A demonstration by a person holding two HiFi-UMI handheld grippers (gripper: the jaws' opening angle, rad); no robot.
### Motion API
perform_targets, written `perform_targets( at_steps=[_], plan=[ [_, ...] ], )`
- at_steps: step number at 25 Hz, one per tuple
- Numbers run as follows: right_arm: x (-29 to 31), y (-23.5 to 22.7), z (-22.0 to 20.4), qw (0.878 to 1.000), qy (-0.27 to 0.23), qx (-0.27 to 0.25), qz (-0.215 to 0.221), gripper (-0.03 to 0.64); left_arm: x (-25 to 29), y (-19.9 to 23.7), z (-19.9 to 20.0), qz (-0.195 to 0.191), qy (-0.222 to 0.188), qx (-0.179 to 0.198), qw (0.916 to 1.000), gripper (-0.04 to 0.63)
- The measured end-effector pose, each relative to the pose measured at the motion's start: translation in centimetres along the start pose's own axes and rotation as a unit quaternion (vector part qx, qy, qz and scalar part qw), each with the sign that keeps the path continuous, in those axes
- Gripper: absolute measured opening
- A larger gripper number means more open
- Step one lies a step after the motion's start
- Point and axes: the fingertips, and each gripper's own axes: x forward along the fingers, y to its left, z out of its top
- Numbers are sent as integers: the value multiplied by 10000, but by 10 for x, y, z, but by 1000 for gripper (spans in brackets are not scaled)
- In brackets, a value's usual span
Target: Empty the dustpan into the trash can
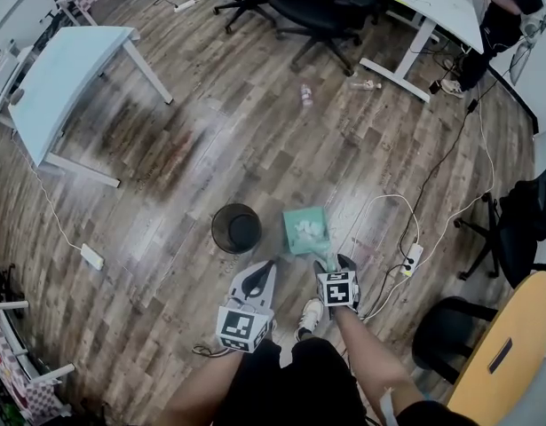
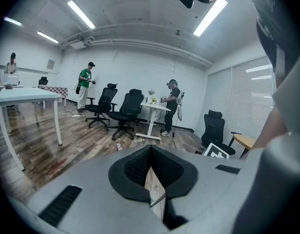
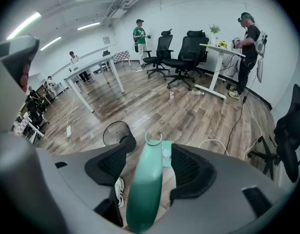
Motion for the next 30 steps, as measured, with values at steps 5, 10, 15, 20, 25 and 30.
perform_targets(
  at_steps=[5, 10, 15, 20, 25, 30],
  plan=[
    [16, -10, -11, 9990, 247, 355, -60, 292, 0, 6, -6, 60, 80, 13, 9999, 12],
    [26, -10, -15, 9981, 358, 501, 68, 291, 0, 17, -18, 147, 199, -35, 9997, 12],
    [33, -3, -23, 9975, 581, 403, -53, 226, 5, 27, -33, 264, 357, -225, 9988, 12],
    [32, -12, -26, 9963, 690, 298, -411, 113, 6, 33, -33, 302, 332, -477, 9979, 12],
    [32, -12, -25, 9960, 741, 210, -454, 100, 6, 29, -31, 275, 287, -450, 9982, 12],
    [29, -15, -28, 9960, 718, 168, -499, 100, -1, 26, -36, 285, 348, -423, 9981, 12]
  ],
)
